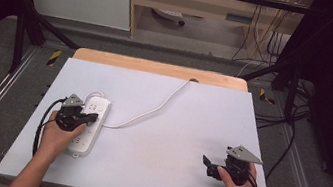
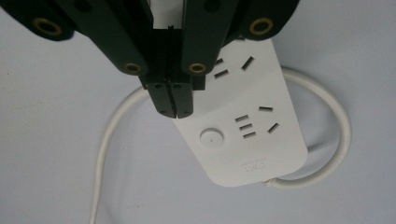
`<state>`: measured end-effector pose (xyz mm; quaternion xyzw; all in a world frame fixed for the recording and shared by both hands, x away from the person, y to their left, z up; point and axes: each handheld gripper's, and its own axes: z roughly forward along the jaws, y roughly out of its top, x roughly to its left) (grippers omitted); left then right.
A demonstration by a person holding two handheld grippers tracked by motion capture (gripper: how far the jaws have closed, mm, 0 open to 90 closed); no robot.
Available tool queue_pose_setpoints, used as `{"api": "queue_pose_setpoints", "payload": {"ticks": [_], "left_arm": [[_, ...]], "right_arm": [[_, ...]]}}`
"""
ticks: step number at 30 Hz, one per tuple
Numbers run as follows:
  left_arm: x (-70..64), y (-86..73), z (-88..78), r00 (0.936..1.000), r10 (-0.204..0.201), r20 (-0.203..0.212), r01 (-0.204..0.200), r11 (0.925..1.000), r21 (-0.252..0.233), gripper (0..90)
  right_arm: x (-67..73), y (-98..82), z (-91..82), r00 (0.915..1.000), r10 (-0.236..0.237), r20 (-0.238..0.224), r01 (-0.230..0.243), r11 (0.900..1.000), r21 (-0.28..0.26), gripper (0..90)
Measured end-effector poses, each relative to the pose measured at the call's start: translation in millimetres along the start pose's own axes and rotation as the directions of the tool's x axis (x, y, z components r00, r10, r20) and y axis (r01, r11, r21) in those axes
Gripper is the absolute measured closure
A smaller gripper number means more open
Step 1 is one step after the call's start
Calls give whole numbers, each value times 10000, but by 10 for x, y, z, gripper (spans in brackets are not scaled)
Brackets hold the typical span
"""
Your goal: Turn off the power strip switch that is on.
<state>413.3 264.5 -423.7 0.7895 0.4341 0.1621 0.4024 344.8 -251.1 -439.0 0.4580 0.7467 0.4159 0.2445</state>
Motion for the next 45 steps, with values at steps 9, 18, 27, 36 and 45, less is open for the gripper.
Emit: {"api": "queue_pose_setpoints", "payload": {"ticks": [9,18,27,36,45], "left_arm": [[-19,12,2,9999,66,-90,-65,9999,91,900],[-18,16,4,10000,45,-78,-45,9999,119,900],[-23,30,7,9999,116,-122,-113,9997,204,900],[-48,49,9,9993,254,-260,-245,9990,367,900],[-43,50,8,9993,283,-234,-274,9989,380,900]], "right_arm": [[-3,-2,6,10000,-53,15,53,10000,3,37],[-4,-2,1,10000,18,-2,-18,10000,-2,37],[-2,-5,8,10000,30,20,-30,10000,35,37],[-2,-6,9,10000,46,28,-46,10000,39,37],[-2,-6,5,10000,41,15,-41,10000,45,36]]}}
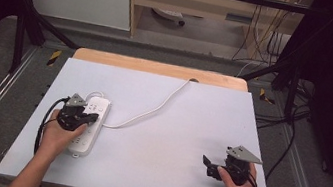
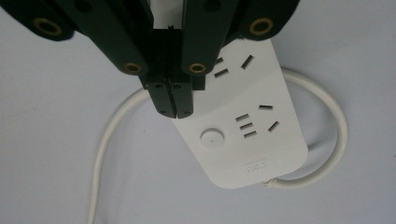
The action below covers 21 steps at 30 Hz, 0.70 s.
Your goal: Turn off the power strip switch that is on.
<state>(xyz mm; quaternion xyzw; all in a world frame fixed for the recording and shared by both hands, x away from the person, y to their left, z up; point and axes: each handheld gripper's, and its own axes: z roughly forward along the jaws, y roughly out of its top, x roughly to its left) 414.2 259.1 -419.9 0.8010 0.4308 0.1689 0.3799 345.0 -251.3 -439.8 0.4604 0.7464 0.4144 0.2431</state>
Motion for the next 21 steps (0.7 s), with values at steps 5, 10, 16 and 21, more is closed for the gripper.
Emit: {"api": "queue_pose_setpoints", "payload": {"ticks": [5,10,16,21], "left_arm": [[-5,1,2,10000,64,-44,-64,10000,-8,900],[-2,1,1,10000,-20,-19,20,10000,13,900],[-7,4,3,10000,38,-55,-38,10000,16,900],[-10,10,4,10000,29,-70,-29,10000,60,900]], "right_arm": [[-4,0,2,10000,-10,9,10,10000,-1,37],[-3,1,-1,10000,13,20,-13,10000,3,36],[-2,0,1,10000,-2,15,2,10000,15,37],[-2,0,1,10000,-4,16,4,10000,14,37]]}}
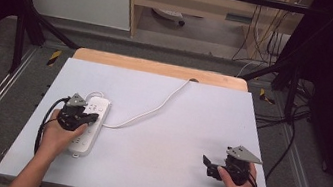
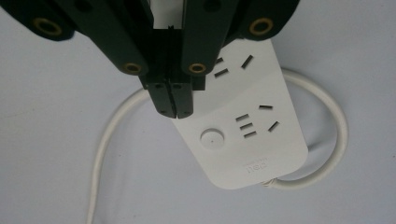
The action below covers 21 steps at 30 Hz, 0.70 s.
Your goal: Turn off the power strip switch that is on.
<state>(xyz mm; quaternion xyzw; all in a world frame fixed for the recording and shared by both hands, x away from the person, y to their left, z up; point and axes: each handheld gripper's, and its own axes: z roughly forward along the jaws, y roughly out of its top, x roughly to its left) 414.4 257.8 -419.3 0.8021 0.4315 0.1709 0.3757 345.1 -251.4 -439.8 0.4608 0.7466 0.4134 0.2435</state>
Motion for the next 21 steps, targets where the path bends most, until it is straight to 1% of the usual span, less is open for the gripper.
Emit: {"api": "queue_pose_setpoints", "payload": {"ticks": [10,17,21], "left_arm": [[-15,9,1,9998,166,-110,-165,9998,82,900],[-24,11,3,9997,164,-155,-162,9998,92,900],[-17,11,3,9999,128,-112,-127,9999,85,900]], "right_arm": [[-1,-1,0,10000,6,6,-6,10000,2,37],[-2,-2,-1,10000,-13,24,13,10000,-7,37],[-2,-3,3,10000,-24,27,24,10000,-16,37]]}}
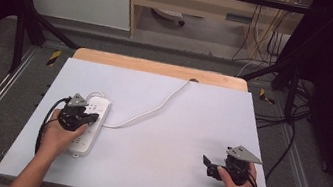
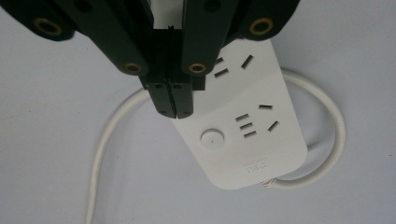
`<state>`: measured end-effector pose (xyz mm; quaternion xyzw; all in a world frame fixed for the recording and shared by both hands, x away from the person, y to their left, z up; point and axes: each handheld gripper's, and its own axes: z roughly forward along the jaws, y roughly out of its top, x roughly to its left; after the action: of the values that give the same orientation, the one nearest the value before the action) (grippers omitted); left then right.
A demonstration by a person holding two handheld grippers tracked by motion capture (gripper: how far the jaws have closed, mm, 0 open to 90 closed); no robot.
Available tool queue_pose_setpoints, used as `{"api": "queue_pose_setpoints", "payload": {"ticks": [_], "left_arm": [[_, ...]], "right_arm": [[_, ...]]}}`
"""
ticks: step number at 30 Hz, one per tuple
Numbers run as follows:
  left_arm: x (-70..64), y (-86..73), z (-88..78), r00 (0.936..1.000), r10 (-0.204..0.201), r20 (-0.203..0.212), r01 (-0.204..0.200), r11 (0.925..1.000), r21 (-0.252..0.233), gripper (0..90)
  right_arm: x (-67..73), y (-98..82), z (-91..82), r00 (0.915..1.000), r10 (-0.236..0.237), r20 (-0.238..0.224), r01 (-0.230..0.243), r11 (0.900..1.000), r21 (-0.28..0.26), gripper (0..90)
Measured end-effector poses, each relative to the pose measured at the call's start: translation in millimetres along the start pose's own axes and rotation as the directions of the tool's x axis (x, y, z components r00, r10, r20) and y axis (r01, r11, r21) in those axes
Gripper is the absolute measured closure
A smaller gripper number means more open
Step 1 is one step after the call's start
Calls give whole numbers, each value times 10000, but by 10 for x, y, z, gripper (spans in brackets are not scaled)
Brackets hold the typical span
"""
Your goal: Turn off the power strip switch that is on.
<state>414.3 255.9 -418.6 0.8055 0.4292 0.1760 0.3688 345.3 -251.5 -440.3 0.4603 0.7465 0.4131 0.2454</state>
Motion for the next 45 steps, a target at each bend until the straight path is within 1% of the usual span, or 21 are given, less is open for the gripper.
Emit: {"api": "queue_pose_setpoints", "payload": {"ticks": [5,23,38,40,43,45], "left_arm": [[-9,4,1,10000,9,-46,-9,10000,37,900],[5,0,8,9999,-100,17,100,9999,86,900],[4,-5,11,10000,-5,-68,5,10000,4,900],[11,-7,12,10000,-57,-44,57,10000,-32,900],[5,-8,11,10000,-1,-81,1,10000,-28,900],[9,-15,10,10000,-78,-43,78,9999,-88,900]], "right_arm": [[-2,0,-3,10000,-12,6,12,10000,4,36],[2,0,-9,10000,42,0,-42,10000,-4,37],[-3,-2,-7,10000,15,15,-15,10000,-11,37],[1,1,-10,10000,44,0,-44,10000,8,37],[2,-1,-10,10000,41,2,-41,10000,-3,36],[0,-4,-8,10000,18,14,-18,10000,10,37]]}}
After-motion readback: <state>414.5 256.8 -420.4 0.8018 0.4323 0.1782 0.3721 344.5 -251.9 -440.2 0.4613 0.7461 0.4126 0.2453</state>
